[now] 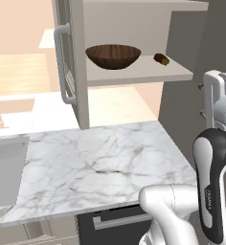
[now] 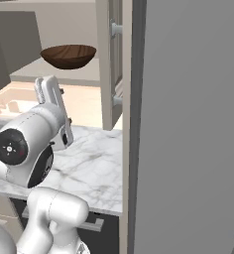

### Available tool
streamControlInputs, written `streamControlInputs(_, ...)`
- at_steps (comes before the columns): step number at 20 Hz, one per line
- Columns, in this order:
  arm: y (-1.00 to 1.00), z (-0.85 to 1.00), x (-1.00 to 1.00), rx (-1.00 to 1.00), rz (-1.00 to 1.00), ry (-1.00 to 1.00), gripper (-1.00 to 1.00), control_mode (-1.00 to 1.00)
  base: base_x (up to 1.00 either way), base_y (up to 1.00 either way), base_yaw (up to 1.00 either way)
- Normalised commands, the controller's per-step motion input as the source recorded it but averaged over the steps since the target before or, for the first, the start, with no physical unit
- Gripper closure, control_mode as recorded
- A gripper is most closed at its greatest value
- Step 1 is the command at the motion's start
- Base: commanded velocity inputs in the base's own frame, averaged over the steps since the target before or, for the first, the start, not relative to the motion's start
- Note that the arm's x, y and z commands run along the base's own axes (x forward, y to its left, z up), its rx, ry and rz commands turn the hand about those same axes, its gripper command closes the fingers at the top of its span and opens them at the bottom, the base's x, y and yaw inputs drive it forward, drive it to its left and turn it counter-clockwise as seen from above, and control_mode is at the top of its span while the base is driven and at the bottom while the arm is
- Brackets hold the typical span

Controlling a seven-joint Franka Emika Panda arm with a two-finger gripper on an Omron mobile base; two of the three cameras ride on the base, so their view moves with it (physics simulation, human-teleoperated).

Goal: Pick the mug and place it in the sink. Pick the bowl and place it in the open cabinet and then close the cabinet.

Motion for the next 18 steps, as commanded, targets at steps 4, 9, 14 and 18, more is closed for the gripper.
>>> streamControlInputs(4,-0.12,-0.14,0.13,0.0,0.0,0.0,-1.0,-1.0,0.0,0.0,0.0)
streamControlInputs(9,-0.08,-0.09,0.02,0.01,0.0,0.0,-1.0,-1.0,0.0,0.0,0.0)
streamControlInputs(14,-0.22,-0.09,0.03,0.0,-0.01,0.0,-1.0,-1.0,0.0,0.0,0.0)
streamControlInputs(18,-0.23,-0.09,0.0,0.0,0.0,-0.01,-1.0,-1.0,0.0,0.0,0.0)
